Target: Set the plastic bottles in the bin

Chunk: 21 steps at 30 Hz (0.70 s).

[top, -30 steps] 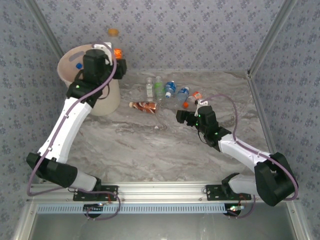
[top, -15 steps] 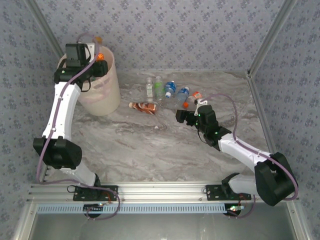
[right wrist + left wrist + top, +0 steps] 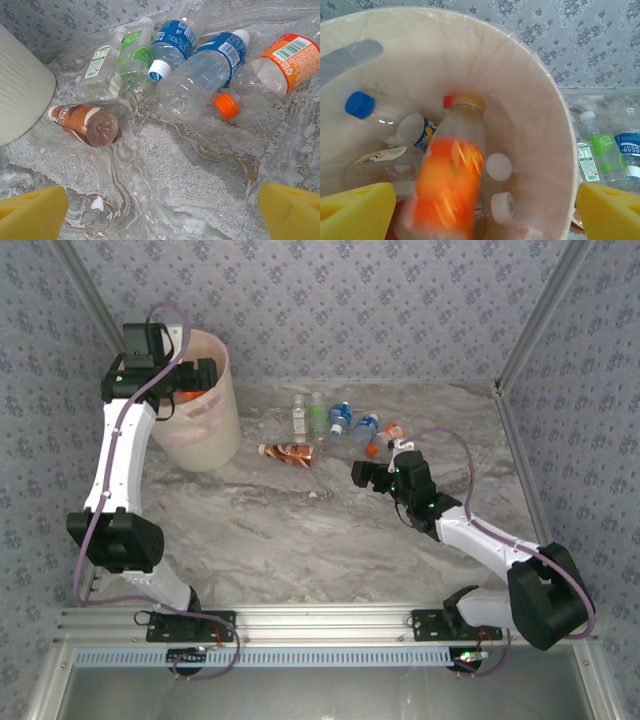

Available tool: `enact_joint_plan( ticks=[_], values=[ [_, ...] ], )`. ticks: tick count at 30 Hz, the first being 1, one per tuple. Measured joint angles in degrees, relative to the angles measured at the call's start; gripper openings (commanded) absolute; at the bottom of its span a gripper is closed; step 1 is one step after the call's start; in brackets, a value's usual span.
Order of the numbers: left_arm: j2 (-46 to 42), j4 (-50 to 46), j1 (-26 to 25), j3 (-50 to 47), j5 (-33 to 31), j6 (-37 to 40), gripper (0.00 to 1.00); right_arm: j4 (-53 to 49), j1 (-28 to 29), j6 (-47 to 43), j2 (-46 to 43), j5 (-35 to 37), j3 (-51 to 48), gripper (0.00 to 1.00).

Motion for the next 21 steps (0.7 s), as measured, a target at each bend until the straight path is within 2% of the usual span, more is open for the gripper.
enact_joint_plan(
  ticks=[5, 16, 21],
  values=[
    [0.0, -0.3, 0.0, 0.2, 1.9, -0.8, 0.98, 0.0, 0.0, 0.2, 1.5, -0.2, 0.4, 1.00],
    [0.0, 0.7, -0.2, 0.2, 5.7, -5.3, 0.98, 0.0, -0.1, 0.5, 1.7, -1.4, 1.2, 1.00],
    [-0.2, 2.9, -2.6, -1.0, 6.1, -9.5, 0.98, -1.3, -2.3, 0.2, 1.8, -2.7, 2.7, 1.00]
  ],
)
